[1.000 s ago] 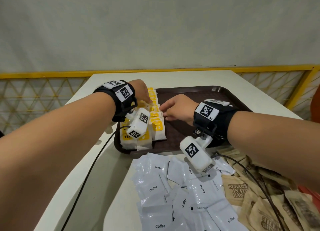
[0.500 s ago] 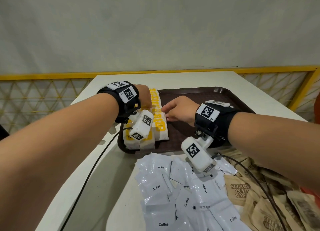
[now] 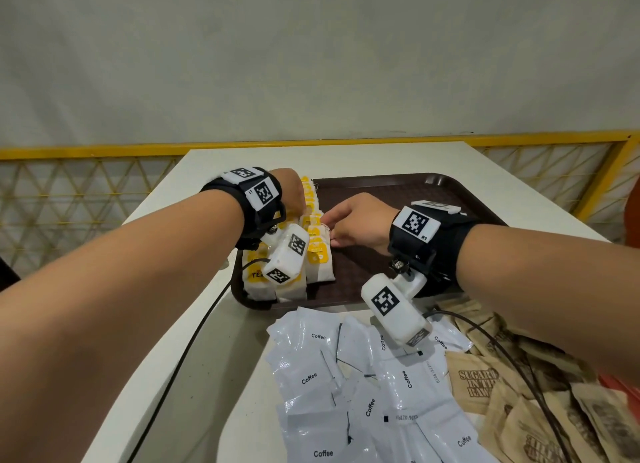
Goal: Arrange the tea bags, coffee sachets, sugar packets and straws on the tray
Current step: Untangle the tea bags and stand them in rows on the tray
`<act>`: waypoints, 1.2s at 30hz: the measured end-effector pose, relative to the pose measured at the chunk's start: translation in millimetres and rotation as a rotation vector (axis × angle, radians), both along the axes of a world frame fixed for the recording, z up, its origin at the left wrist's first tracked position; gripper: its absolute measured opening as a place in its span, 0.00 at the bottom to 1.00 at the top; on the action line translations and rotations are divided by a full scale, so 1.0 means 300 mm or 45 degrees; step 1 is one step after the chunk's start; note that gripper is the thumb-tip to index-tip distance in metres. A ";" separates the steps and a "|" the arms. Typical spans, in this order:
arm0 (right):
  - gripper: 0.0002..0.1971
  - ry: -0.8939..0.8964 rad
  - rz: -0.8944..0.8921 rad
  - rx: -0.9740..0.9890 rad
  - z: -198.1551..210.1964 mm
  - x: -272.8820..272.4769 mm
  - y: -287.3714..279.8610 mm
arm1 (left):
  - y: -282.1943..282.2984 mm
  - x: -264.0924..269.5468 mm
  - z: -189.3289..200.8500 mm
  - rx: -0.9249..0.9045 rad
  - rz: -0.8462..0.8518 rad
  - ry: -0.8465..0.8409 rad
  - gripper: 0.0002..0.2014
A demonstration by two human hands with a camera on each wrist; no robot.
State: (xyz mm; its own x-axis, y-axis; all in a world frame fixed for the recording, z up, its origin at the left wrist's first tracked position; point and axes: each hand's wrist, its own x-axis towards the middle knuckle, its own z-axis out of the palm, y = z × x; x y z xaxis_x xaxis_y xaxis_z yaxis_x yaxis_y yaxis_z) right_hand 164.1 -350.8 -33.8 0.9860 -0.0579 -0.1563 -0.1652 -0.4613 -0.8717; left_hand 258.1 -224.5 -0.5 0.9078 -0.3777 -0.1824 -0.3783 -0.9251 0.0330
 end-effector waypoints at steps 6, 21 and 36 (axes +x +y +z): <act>0.14 0.006 -0.102 0.138 0.008 -0.015 -0.017 | 0.022 0.004 0.017 -0.175 0.011 -0.066 0.17; 0.09 0.056 -0.065 0.192 0.006 -0.018 -0.003 | 0.039 -0.027 0.000 -0.116 -0.023 -0.065 0.17; 0.11 -0.039 -0.150 0.132 -0.003 -0.006 0.030 | 0.062 -0.081 0.029 -0.149 -0.105 0.067 0.14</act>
